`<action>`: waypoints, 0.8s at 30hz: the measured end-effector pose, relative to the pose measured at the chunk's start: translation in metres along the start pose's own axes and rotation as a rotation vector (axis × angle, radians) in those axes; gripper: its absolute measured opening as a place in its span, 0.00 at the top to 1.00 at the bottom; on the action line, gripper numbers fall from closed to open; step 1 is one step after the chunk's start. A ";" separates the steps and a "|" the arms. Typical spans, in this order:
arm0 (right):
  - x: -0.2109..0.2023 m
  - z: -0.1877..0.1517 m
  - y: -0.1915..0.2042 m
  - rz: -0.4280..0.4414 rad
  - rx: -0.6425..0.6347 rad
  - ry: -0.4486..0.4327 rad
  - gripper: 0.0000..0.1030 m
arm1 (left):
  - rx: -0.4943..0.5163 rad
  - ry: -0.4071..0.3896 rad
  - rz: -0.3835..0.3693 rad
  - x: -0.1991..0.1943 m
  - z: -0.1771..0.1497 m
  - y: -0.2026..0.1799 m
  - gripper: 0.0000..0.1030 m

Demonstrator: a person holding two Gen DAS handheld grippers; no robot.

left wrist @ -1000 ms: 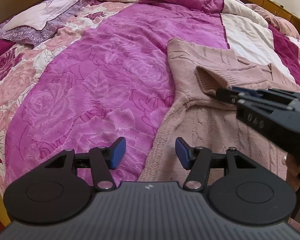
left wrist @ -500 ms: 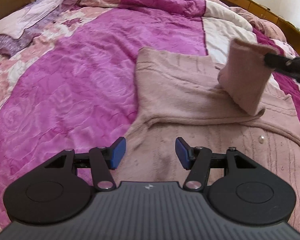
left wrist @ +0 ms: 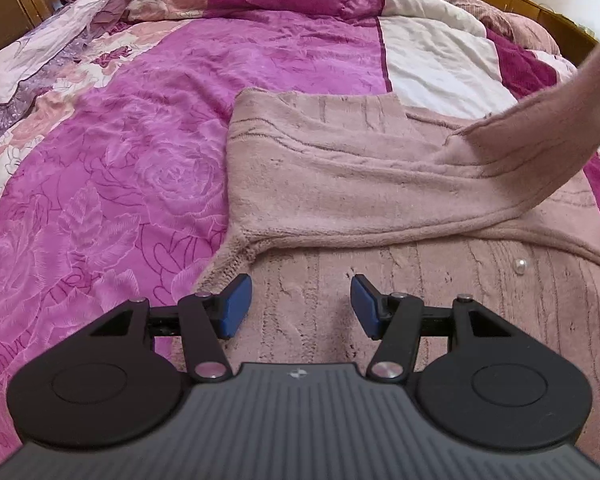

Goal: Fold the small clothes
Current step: 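Lift the held side panel over the cardigan body and open the right gripper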

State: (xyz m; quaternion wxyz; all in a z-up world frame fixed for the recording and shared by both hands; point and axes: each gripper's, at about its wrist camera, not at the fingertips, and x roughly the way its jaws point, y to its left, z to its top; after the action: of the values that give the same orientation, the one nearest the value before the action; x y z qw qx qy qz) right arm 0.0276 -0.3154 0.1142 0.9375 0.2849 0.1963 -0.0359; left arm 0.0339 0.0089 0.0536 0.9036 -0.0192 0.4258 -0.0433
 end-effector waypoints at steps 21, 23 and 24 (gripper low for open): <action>0.037 -0.020 -0.099 -0.170 0.124 0.157 0.80 | 0.026 0.015 0.019 0.016 0.001 -0.005 0.39; 0.042 -0.024 -0.097 -0.163 0.139 0.180 0.45 | 0.026 0.015 0.020 0.016 0.002 -0.005 0.39; 0.044 -0.026 -0.096 -0.160 0.145 0.179 0.41 | 0.028 0.015 0.021 0.016 0.002 -0.005 0.39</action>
State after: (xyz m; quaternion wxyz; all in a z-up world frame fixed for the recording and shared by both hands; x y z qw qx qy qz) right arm 0.0423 -0.3791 0.0278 0.8874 0.3372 0.2983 -0.0992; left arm 0.0453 0.0019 0.0427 0.9010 -0.0021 0.4320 -0.0401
